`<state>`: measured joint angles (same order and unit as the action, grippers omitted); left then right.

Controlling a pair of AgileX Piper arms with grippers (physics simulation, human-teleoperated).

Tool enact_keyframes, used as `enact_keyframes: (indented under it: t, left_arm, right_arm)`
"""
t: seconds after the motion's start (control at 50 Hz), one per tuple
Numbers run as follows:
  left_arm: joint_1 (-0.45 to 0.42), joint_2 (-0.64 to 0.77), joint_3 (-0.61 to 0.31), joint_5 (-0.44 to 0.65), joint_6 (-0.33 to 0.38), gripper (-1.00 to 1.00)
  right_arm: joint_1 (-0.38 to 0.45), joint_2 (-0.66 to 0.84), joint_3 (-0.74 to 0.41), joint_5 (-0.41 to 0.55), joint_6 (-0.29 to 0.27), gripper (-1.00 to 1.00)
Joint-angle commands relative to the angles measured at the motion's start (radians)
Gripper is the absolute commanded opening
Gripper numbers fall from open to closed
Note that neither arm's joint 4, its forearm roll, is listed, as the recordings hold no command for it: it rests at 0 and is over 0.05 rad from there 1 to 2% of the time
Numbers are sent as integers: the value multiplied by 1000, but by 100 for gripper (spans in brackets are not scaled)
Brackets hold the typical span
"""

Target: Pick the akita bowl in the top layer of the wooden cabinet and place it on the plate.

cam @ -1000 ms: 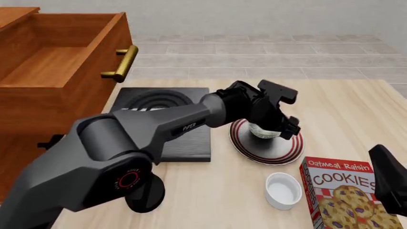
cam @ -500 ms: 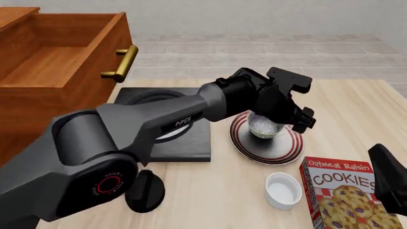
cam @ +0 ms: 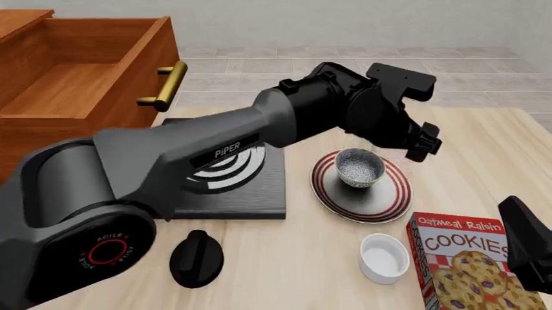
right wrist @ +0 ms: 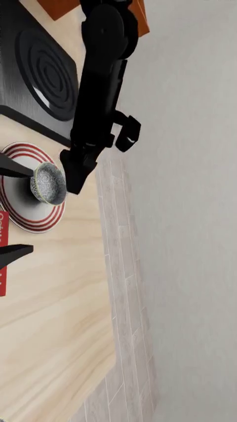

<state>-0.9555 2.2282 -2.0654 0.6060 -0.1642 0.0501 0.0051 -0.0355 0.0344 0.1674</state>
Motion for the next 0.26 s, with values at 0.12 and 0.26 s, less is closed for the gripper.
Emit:
enact_keyframes:
  t: [0.12,0.26]
  left_arm:
    - [9,-49,-18,34,21,100]
    - [21,-63,-33,50,26,100]
  right_arm:
    - [6,-2,0,1,-10,100]
    - [9,-2,0,0,-14,100]
